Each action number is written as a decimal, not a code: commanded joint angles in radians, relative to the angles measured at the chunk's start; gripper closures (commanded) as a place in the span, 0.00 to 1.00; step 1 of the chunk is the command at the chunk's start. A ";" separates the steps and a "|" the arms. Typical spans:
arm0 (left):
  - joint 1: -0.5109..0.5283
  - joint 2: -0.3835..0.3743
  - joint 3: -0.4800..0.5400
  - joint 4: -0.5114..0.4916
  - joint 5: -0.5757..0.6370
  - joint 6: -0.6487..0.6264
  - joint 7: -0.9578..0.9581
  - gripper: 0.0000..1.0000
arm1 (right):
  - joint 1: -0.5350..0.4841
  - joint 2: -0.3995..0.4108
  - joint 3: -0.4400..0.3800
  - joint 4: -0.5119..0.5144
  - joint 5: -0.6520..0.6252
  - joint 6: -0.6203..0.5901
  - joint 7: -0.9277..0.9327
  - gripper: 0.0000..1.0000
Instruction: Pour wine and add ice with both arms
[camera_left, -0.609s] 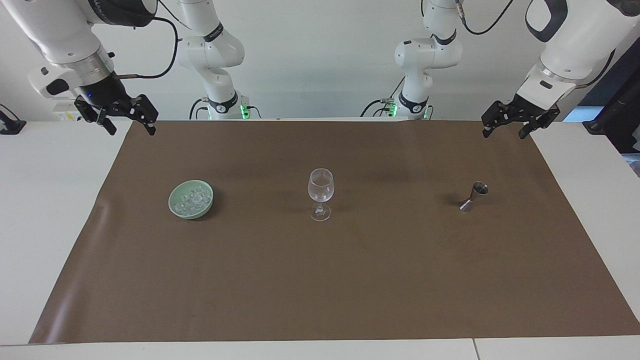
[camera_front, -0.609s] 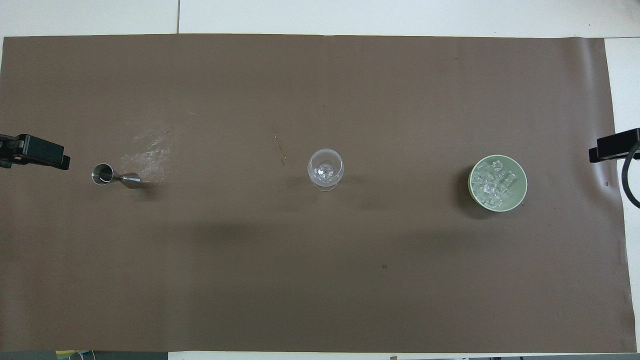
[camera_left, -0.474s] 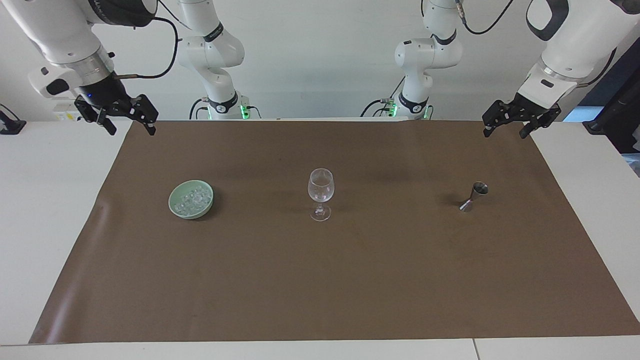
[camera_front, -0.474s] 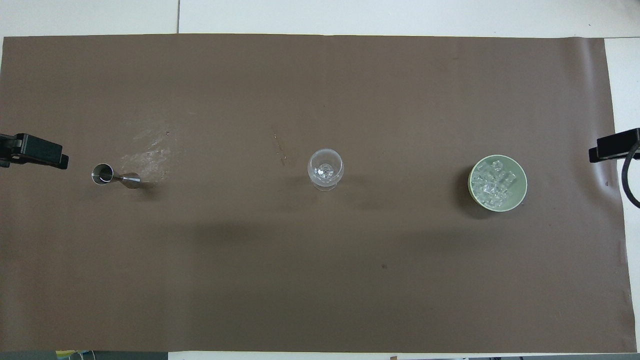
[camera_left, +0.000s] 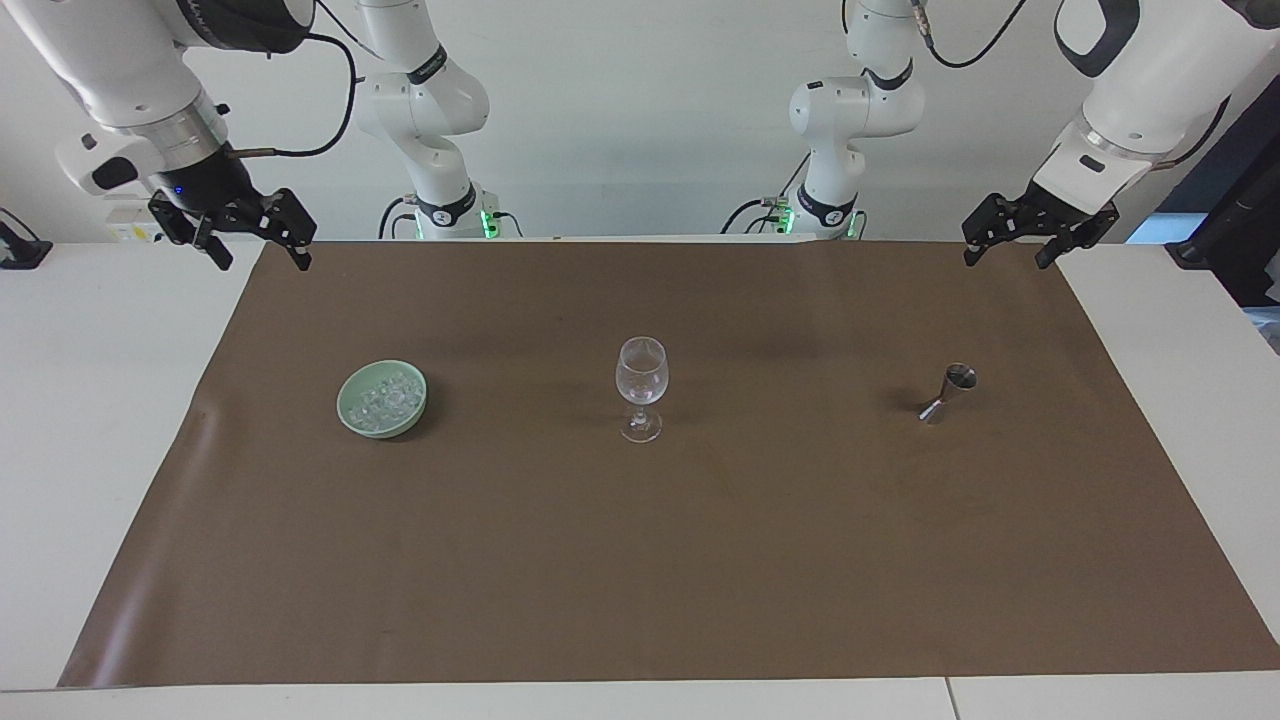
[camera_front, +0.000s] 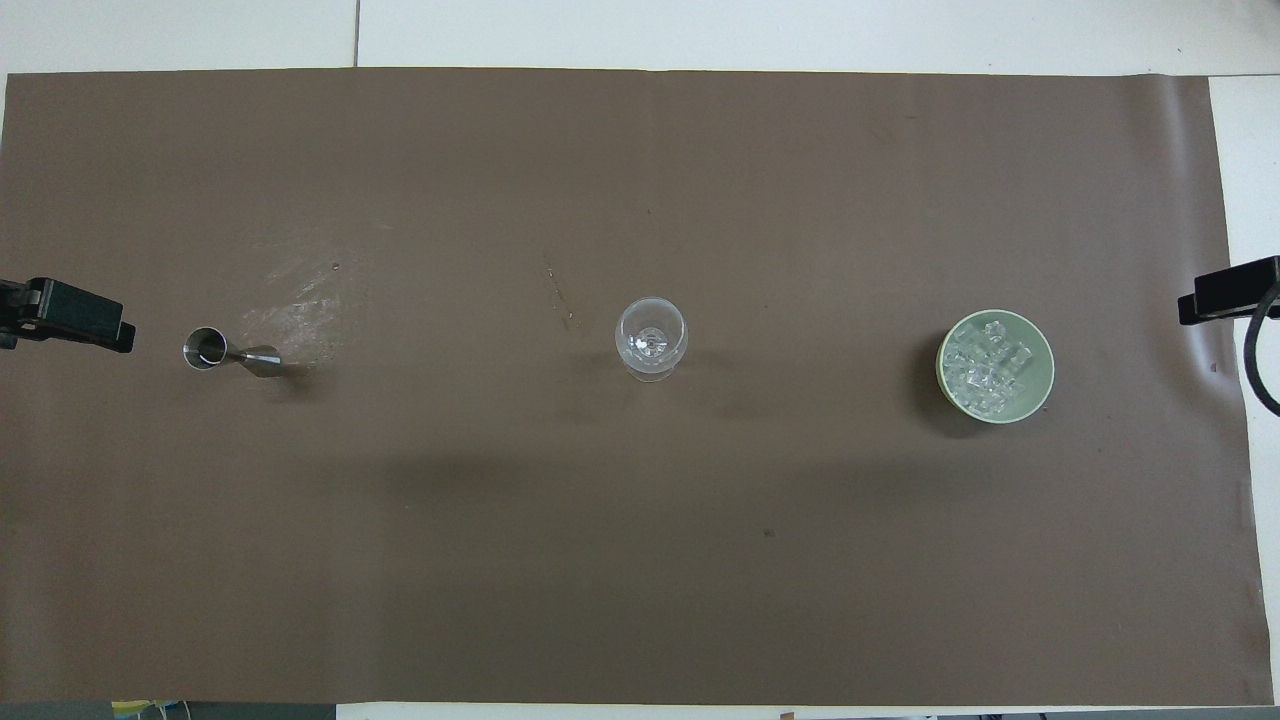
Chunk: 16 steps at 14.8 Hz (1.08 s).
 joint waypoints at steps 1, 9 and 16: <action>-0.008 -0.002 0.005 0.002 0.013 -0.017 0.014 0.00 | -0.007 -0.007 0.011 -0.001 -0.011 -0.006 -0.022 0.00; 0.019 0.046 0.041 0.021 -0.017 -0.022 0.005 0.00 | -0.004 -0.005 0.010 -0.016 -0.007 -0.007 -0.010 0.00; 0.041 0.225 0.088 0.157 -0.107 -0.054 -0.252 0.00 | -0.007 -0.005 0.010 -0.016 0.006 -0.003 -0.010 0.00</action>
